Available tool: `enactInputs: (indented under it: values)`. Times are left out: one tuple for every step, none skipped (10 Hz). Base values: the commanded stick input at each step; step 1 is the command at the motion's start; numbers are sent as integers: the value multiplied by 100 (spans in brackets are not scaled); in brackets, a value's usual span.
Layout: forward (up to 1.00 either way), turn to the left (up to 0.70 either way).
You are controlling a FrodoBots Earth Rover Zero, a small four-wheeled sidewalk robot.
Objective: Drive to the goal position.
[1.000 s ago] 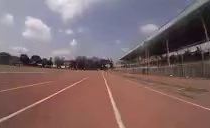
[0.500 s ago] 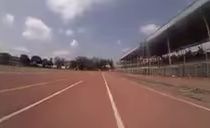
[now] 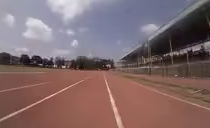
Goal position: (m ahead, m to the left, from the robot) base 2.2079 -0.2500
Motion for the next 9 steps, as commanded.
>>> enactInputs:
  values:
    - [70,0]
    - [70,0]
    - [70,0]
    - [70,0]
    - [70,0]
    - [70,0]
    - [70,0]
    - [70,0]
    - [70,-17]
